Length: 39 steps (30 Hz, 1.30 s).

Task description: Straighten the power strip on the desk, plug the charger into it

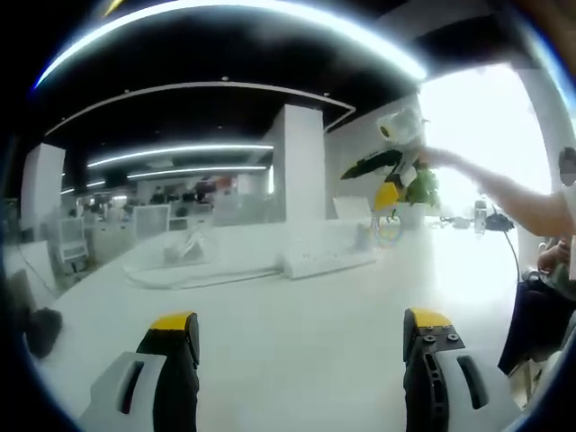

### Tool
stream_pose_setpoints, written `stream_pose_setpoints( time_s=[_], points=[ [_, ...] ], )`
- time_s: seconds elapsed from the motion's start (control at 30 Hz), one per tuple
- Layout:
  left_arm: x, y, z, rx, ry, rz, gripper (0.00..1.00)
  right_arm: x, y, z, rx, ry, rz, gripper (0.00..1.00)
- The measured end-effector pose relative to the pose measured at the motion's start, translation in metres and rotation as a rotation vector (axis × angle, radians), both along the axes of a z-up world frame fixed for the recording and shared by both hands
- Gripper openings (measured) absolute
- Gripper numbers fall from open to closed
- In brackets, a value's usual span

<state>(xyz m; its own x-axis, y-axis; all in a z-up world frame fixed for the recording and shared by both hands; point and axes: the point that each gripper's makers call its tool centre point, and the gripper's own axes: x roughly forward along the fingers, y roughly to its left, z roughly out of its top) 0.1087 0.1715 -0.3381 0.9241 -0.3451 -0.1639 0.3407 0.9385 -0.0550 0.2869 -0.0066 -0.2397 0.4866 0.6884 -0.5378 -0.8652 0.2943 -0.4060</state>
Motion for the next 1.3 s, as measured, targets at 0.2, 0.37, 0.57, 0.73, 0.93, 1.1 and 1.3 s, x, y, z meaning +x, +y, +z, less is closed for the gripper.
stream_pose_setpoints(
  time_s=[0.2, 0.37, 0.57, 0.73, 0.93, 1.1, 1.3],
  points=[
    [0.000, 0.001, 0.001, -0.005, -0.003, 0.003, 0.97, 0.006, -0.009, 0.003, 0.057, 0.021, -0.040, 1.00],
    [0.000, 0.000, 0.001, -0.005, -0.004, -0.001, 0.97, 0.005, -0.018, 0.010, 0.146, 0.022, -0.069, 1.00],
    [0.001, 0.002, 0.001, -0.007, -0.002, 0.002, 0.97, -0.001, -0.033, 0.017, 0.214, 0.012, -0.117, 1.00],
    [0.001, 0.003, 0.001, -0.012, -0.004, 0.007, 0.97, -0.007, -0.047, 0.022, 0.277, 0.004, -0.150, 1.00],
    [0.002, 0.004, 0.002, -0.011, -0.005, 0.007, 0.97, -0.015, -0.061, 0.027, 0.330, -0.016, -0.192, 1.00],
    [0.003, 0.005, 0.005, -0.011, -0.012, 0.008, 0.98, -0.019, -0.074, 0.033, 0.389, -0.035, -0.223, 0.99],
    [0.004, 0.005, 0.005, -0.013, -0.010, 0.011, 0.98, -0.028, -0.084, 0.035, 0.402, -0.060, -0.237, 0.98]
  ],
)
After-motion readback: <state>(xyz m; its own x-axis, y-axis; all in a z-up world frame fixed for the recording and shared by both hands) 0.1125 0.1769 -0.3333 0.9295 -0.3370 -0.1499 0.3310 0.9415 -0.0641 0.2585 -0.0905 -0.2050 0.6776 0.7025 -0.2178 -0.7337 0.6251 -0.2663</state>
